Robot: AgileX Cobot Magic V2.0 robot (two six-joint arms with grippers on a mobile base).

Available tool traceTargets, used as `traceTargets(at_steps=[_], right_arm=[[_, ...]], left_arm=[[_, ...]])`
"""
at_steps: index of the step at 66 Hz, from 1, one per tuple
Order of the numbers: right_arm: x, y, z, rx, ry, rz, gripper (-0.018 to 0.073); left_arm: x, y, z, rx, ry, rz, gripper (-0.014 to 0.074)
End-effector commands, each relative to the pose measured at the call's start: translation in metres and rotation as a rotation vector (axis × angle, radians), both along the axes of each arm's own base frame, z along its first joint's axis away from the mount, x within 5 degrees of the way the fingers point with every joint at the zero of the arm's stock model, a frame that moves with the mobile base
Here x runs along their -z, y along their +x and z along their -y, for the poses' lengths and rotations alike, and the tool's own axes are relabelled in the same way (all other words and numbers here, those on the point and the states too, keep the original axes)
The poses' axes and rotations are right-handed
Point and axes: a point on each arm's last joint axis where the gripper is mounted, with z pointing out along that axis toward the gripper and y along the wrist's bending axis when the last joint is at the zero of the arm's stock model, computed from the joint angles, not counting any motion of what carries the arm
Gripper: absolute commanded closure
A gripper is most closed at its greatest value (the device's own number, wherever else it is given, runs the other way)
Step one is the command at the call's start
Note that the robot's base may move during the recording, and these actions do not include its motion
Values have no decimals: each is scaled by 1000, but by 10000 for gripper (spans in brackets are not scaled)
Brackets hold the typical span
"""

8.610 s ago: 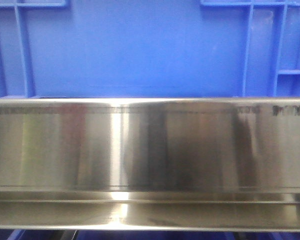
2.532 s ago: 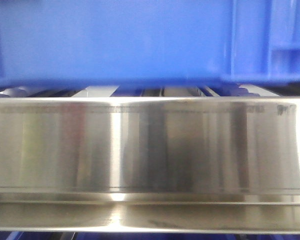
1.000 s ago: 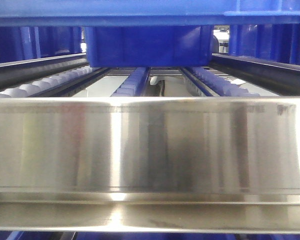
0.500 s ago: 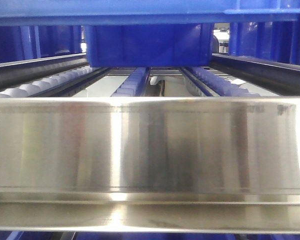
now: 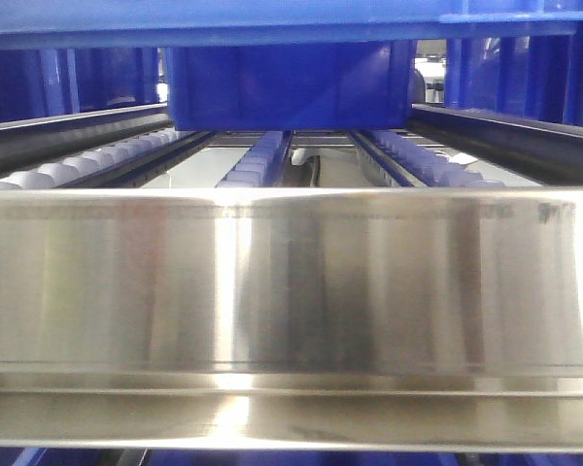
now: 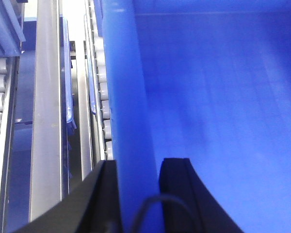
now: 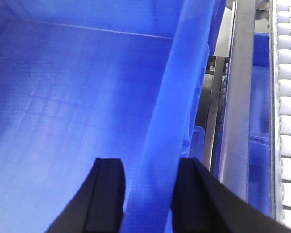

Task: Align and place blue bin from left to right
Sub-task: 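Lift the blue bin with both grippers up off the upper rack shelf, then hold the bin with both grippers and back the base away from the rack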

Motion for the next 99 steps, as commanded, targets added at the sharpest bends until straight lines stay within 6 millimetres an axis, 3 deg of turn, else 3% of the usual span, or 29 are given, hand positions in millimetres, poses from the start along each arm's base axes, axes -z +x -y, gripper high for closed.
traceTargets(at_steps=[1, 26, 60, 99], right_arm=[[-15, 2, 7, 41, -1, 127, 629], [-16, 3, 7, 41, 1, 136, 629], [-29, 10, 6, 49, 44, 301, 629], [-30, 11, 6, 50, 47, 311, 629]], left_arm=[[-21, -10, 3, 33, -64, 116, 708], [-39, 1, 6, 34, -128, 343, 708], [-68, 10, 8, 34, -220, 673, 708], [-71, 10, 8, 34, -228, 700, 708]])
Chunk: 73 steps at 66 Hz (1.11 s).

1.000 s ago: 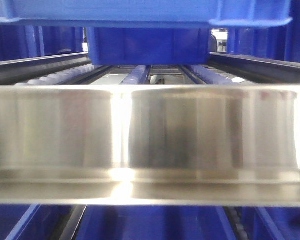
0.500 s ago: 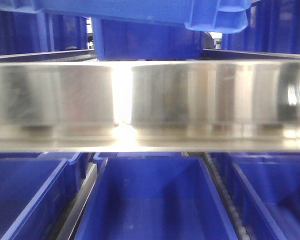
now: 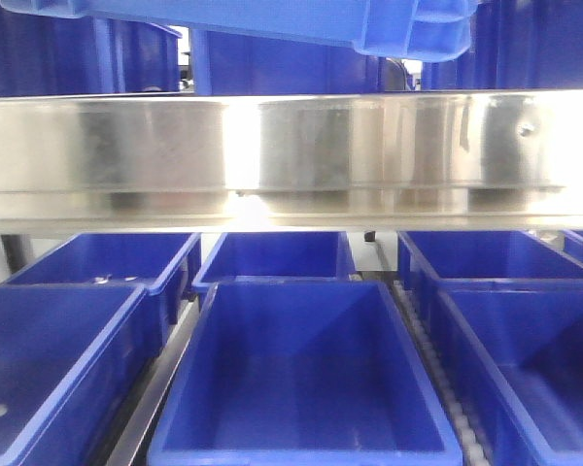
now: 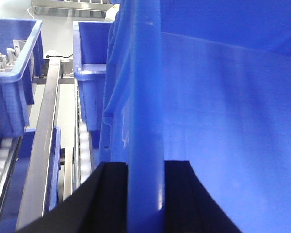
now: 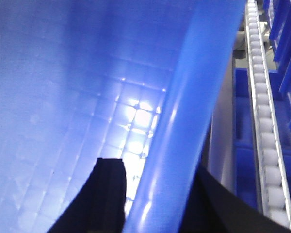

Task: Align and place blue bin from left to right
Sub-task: 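Hold the bin with both grippers and back the base away from the rack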

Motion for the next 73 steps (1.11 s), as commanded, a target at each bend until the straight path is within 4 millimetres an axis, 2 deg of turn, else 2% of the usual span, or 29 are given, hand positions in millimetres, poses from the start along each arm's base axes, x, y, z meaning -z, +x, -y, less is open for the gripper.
traceTargets(at_steps=[1, 73], right_arm=[[-14, -3, 1, 7, 38, 87, 629], [-14, -3, 1, 7, 39, 90, 629]], left_arm=[[-33, -14, 2, 32, -129, 196, 708], [-33, -14, 2, 32, -129, 196, 708]])
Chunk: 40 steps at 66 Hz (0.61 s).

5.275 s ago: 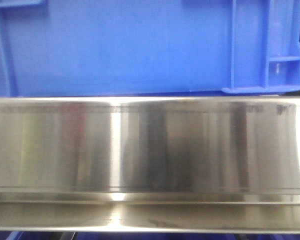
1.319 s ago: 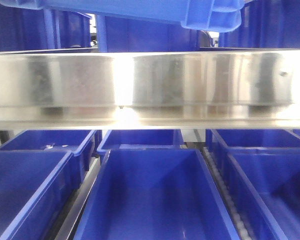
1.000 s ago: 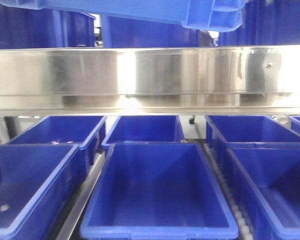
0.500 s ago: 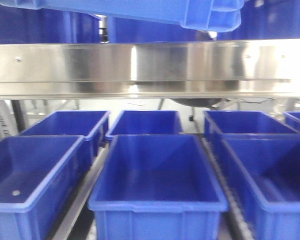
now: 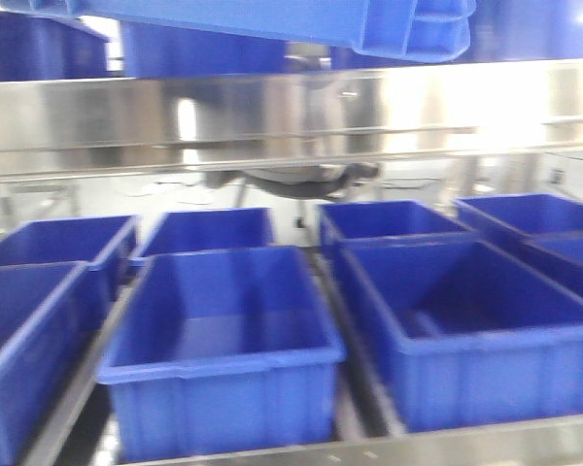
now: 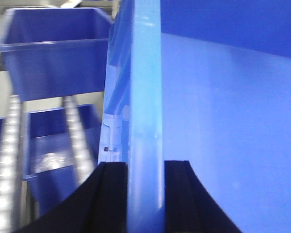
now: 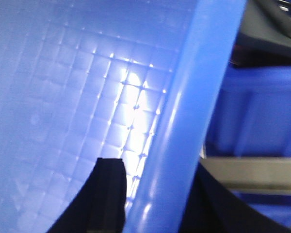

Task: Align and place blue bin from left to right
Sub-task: 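Hold the bin with both grippers and back the base away from the rack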

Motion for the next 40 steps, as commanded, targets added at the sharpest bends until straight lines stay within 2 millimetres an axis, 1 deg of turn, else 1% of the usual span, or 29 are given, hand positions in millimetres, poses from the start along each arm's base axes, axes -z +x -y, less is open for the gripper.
traceTargets(at_steps=[1, 40], right_arm=[[-14, -3, 1, 7, 39, 88, 629], [-14, -3, 1, 7, 39, 88, 629]], left_arm=[[-33, -14, 2, 34, -129, 195, 708], [-33, -14, 2, 34, -129, 195, 708]])
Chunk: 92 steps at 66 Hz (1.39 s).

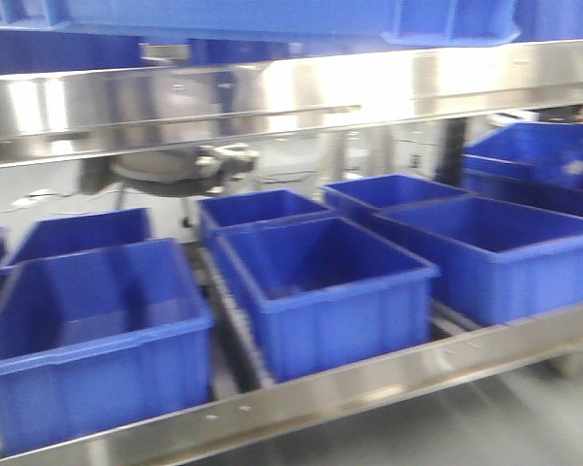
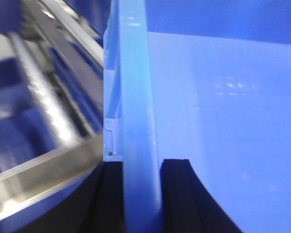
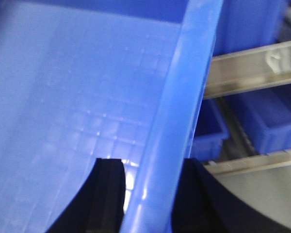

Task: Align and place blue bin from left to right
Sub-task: 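Hold the bin with both grippers and back the base away from the rack, then hold the bin with both grippers while the base turns across the aisle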

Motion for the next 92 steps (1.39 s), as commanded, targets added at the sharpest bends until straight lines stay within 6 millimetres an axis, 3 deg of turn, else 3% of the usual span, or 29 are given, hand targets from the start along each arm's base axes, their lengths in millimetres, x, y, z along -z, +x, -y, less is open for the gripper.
traceTargets(at_steps=[1, 92], right_arm=[[-16, -1, 1, 11, 38, 114, 629], [-16, -1, 1, 11, 38, 114, 629]], left_arm=[[-50, -8, 5, 40, -163, 393, 708], [-50, -8, 5, 40, -163, 393, 708]])
